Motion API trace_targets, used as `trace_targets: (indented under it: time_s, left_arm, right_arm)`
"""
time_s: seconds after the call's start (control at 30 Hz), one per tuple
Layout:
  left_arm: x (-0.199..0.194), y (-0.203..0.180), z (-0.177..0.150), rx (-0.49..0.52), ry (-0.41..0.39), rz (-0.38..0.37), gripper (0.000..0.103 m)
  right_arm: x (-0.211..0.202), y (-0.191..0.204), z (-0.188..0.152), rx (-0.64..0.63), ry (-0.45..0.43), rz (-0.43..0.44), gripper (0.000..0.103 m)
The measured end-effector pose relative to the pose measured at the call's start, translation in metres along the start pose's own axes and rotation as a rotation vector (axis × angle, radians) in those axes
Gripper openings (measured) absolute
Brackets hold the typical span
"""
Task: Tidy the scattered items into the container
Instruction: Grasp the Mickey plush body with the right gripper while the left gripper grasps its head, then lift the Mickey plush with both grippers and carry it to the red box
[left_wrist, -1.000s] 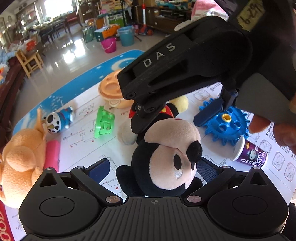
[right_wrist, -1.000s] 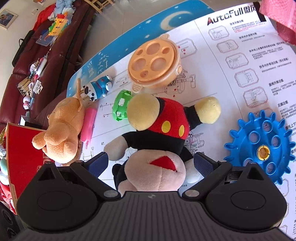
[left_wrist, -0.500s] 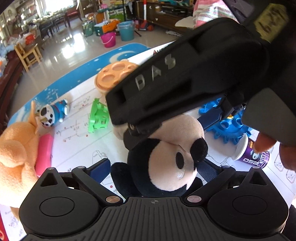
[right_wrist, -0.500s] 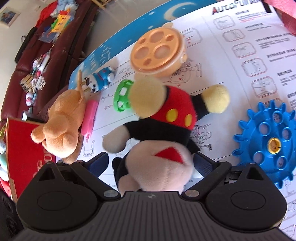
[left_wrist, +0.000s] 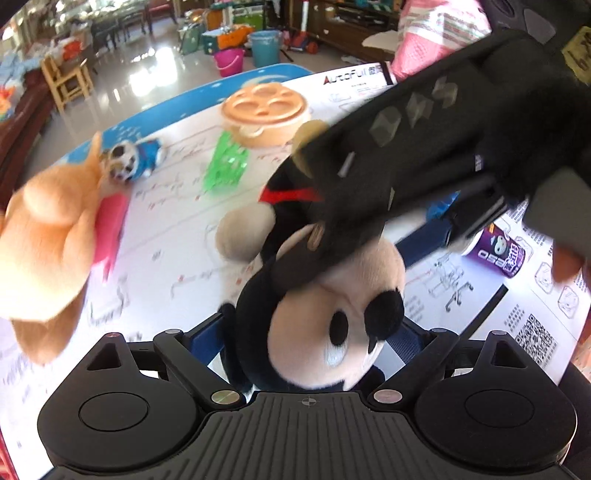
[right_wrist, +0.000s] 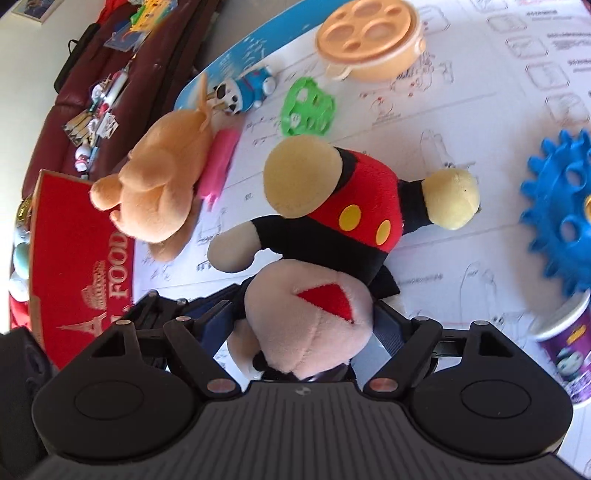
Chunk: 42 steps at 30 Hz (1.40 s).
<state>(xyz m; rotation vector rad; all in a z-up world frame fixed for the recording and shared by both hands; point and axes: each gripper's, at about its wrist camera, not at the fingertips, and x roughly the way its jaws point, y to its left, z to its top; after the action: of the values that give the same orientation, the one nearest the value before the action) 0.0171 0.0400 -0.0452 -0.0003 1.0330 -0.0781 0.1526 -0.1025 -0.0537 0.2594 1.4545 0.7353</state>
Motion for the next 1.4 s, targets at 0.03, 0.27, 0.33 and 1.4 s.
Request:
trace_targets:
  time_s: [0.03, 0.27, 0.33, 1.4]
  left_arm:
    - [-0.001, 0.003, -0.002, -0.011, 0.001, -0.001, 0.095]
    - [0.001, 0.002, 0.003, -0.003, -0.009, 0.026, 0.102]
    - [0.004, 0.002, 0.005, 0.003, -0.012, 0.036, 0.103]
    - [0.029, 0.020, 0.002, -0.094, 0.072, 0.083, 0.092]
  right_arm:
    - [-0.003, -0.001, 0.002, 0.018, -0.019, -0.006, 0.083]
    - [0.004, -0.002, 0.019, 0.105, -0.091, -0.081, 0.086]
    - [0.011, -0.005, 0.023, 0.146, -0.099, -0.081, 0.087]
    - [0.042, -0.011, 0.027, 0.206, -0.101, 0.000, 0.075]
